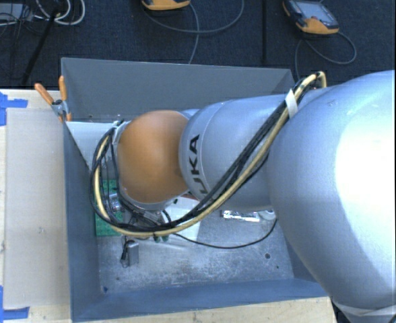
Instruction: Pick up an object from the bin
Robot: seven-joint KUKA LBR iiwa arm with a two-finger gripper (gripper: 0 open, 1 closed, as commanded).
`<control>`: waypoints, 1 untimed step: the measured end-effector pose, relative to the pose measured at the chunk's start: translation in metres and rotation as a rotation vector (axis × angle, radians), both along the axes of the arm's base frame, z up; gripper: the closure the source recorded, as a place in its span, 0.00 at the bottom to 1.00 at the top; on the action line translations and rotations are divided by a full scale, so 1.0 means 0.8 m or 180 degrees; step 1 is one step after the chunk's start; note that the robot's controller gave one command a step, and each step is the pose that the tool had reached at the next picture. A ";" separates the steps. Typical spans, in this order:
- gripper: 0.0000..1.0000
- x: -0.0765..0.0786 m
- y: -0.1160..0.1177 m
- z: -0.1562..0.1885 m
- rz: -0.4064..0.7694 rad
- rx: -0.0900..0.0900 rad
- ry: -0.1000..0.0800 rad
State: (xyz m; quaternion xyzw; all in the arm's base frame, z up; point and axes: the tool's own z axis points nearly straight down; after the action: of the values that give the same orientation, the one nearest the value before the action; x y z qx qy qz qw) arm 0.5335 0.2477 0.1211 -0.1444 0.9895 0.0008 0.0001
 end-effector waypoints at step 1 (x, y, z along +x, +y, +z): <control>0.00 0.049 -0.003 -0.057 -0.0370 -0.0006 0.0000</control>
Offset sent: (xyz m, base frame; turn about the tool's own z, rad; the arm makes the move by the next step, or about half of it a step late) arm 0.0389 -0.0029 -0.0434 0.1176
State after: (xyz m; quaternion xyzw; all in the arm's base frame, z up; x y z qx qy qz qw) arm 0.5725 0.2450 0.0753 -0.0868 0.9962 -0.0001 0.0000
